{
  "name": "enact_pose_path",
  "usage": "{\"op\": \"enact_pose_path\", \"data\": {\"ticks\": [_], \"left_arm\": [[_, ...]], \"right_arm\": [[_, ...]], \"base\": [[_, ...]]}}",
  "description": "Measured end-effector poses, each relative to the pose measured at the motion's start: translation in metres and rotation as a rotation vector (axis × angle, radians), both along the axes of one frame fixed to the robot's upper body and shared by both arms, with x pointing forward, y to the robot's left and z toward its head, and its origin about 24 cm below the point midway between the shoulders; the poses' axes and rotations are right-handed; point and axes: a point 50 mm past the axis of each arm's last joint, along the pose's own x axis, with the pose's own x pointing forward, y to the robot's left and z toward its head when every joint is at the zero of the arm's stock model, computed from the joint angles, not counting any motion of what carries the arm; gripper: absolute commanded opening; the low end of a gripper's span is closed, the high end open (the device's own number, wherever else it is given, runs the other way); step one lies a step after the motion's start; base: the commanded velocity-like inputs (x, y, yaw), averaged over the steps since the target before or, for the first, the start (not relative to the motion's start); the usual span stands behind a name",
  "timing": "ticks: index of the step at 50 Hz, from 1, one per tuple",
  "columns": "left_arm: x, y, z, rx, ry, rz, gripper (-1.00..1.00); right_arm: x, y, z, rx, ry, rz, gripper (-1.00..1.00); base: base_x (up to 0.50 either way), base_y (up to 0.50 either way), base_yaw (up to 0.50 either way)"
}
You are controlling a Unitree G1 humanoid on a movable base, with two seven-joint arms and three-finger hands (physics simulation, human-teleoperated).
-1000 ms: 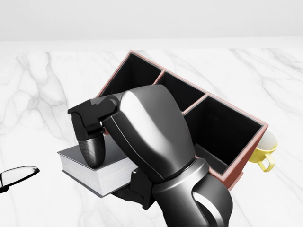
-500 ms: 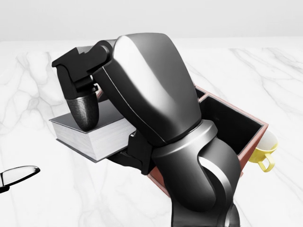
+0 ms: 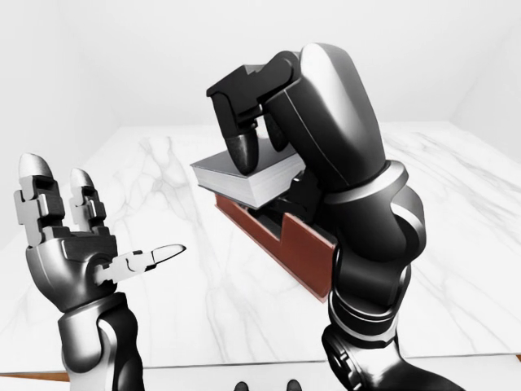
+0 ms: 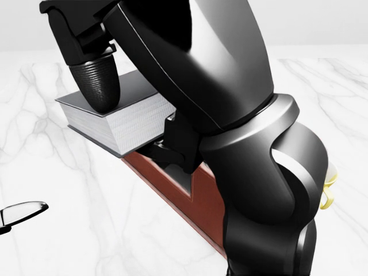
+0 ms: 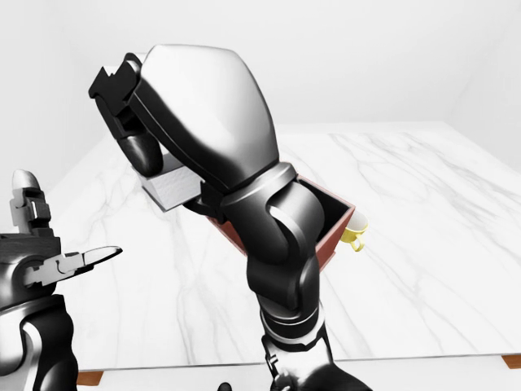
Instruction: Pick up the book and place it in the right compartment of the caddy.
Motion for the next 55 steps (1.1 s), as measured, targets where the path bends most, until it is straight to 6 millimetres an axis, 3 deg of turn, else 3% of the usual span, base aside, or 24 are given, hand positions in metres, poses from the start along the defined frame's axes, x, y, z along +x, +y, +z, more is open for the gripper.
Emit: {"op": "enact_pose_path", "data": {"ticks": [18, 55], "left_arm": [[0.000, 0.000, -0.001, -0.002, 0.002, -0.003, 1.00], [0.001, -0.002, -0.001, 0.000, 0.006, -0.006, 1.00]], "right_arm": [[0.008, -0.021, 0.017, -0.020, -0.068, -0.045, -1.00], [0.041, -0.080, 0.012, -0.024, 0.003, -0.207, -1.00]], "base": [[0.00, 0.00, 0.00], [0.00, 0.00, 0.00]]}}
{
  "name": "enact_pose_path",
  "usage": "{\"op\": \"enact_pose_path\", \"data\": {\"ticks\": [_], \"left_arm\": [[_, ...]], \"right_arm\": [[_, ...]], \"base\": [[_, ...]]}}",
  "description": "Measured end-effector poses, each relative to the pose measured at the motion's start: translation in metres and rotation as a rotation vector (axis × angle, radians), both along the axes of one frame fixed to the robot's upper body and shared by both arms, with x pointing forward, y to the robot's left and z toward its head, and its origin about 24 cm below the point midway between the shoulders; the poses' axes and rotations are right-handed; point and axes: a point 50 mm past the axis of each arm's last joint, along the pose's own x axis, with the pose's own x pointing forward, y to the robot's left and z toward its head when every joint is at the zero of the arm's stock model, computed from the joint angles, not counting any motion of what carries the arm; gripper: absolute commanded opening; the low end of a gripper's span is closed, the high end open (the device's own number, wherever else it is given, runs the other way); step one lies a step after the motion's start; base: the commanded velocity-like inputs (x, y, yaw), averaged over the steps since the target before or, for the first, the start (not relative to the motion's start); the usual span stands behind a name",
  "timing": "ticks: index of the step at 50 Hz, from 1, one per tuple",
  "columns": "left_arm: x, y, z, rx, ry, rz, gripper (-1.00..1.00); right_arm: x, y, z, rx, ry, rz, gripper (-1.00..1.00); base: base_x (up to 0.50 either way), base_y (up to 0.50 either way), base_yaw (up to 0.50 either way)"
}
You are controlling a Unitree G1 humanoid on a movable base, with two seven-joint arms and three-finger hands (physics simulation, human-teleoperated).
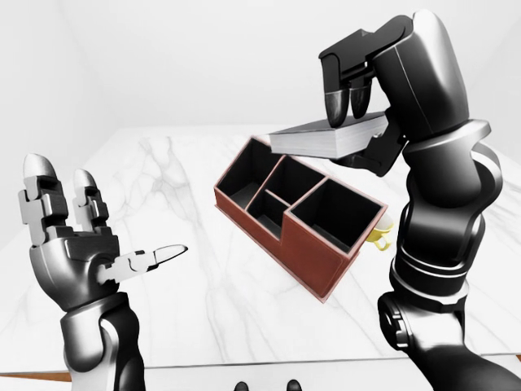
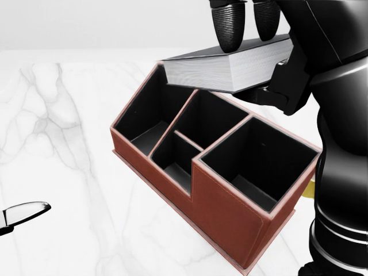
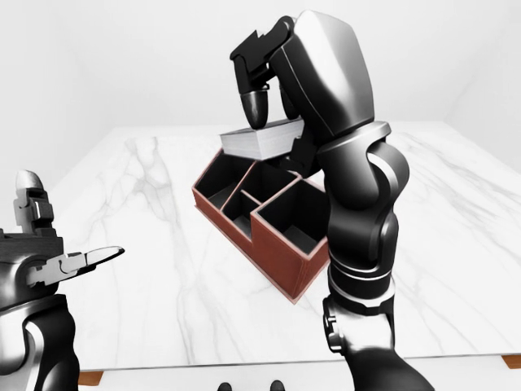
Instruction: Pick up the book and place it in the right compartment of the caddy.
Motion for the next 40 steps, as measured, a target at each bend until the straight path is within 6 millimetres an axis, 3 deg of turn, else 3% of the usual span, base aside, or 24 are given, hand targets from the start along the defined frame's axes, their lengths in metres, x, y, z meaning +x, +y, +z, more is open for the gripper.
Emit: {"op": "enact_pose_path", "data": {"ticks": [40], "left_arm": [[-0.001, 0.001, 0.000, 0.000, -0.001, 0.002, 1.00]], "right_arm": [[0.030, -0.043, -0.018, 0.075, 0.117, -0.116, -1.00]], "base": [[0.00, 0.00, 0.00]]}}
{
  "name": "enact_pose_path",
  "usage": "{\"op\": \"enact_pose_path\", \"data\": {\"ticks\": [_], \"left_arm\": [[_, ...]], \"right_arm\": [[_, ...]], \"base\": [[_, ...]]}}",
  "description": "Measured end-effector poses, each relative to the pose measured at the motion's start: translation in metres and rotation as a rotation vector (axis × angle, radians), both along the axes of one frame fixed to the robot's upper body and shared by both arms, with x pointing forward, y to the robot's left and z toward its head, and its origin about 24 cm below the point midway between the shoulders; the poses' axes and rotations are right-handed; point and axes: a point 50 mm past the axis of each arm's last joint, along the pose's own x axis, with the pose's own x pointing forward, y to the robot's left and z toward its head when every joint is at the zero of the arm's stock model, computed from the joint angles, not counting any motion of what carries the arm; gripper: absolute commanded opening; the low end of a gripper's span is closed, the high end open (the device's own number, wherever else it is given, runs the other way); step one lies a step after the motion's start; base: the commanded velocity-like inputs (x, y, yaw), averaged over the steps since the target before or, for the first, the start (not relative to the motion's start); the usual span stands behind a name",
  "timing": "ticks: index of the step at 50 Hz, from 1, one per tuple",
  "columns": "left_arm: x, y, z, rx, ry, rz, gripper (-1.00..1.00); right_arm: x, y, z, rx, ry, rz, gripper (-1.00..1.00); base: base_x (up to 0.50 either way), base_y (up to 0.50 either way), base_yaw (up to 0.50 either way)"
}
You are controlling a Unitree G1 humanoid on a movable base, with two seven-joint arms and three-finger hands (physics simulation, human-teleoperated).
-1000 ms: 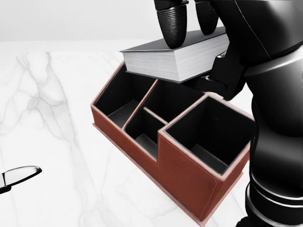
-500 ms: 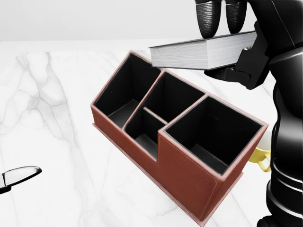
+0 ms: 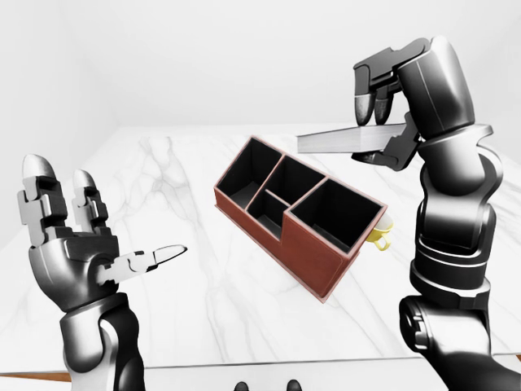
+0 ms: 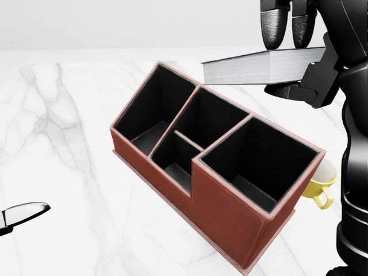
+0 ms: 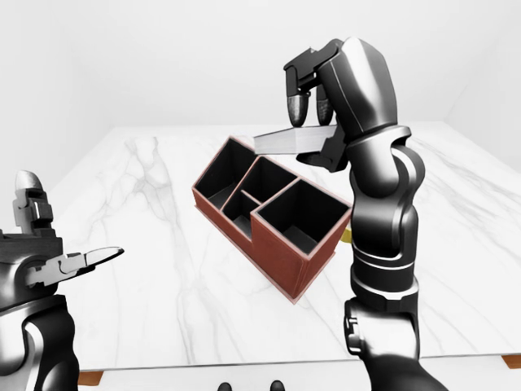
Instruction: Pick up the book and place it in the right compartment of the caddy.
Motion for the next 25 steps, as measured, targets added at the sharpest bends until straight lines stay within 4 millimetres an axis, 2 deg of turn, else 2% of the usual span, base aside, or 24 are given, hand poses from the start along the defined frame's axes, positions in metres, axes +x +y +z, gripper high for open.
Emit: {"op": "enact_pose_path", "data": {"ticks": [25], "left_arm": [[0.000, 0.000, 0.000, 0.001, 0.001, 0.000, 1.00]], "right_arm": [[0.015, -0.018, -0.020, -0.009, 0.113, -0.077, -1.00]], "base": [[0.00, 0.00, 0.00]]}}
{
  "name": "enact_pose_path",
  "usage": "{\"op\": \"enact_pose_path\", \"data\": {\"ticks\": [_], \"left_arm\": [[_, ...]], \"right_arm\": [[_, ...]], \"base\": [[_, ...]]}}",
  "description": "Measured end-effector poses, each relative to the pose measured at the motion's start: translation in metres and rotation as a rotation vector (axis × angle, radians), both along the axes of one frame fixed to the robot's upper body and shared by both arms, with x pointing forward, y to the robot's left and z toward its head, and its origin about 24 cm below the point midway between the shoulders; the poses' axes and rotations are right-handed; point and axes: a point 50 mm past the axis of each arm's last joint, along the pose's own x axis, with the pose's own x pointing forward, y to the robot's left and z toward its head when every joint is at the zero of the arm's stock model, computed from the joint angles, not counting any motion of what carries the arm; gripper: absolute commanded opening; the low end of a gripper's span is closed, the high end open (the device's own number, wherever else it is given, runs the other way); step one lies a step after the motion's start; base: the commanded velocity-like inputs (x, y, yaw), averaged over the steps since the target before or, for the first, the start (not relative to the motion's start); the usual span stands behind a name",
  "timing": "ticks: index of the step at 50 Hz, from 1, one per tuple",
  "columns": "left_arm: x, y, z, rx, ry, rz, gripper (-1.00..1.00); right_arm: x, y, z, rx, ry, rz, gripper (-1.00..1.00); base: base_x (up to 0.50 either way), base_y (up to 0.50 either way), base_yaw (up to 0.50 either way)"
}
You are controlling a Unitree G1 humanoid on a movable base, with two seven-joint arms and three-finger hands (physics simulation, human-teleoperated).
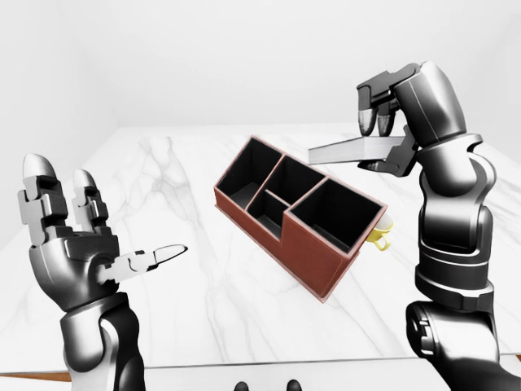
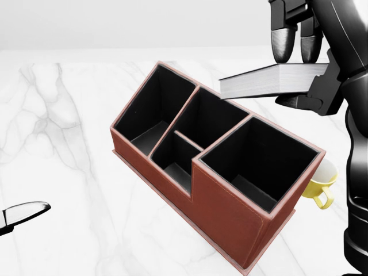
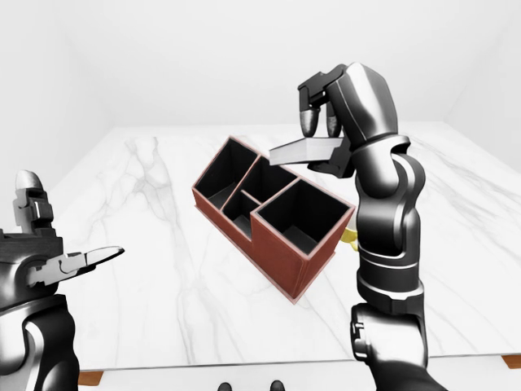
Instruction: Pick up the book and place it in the right compartment of the caddy.
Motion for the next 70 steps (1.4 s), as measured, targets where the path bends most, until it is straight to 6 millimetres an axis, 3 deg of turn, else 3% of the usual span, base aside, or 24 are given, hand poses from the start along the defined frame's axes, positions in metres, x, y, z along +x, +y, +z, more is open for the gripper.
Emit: {"op": "enact_pose_path", "data": {"ticks": [32, 70], "left_arm": [[0.001, 0.000, 0.000, 0.001, 0.001, -0.001, 1.00], [0.000, -0.001, 0.000, 0.001, 0.002, -0.001, 1.00]], "right_arm": [[0.016, -0.011, -0.024, -0.005, 0.112, -0.069, -1.00], [0.017, -0.010, -0.031, -0.094, 0.196, -0.086, -1.00]], "base": [[0.00, 0.00, 0.00], [0.00, 0.00, 0.00]]}}
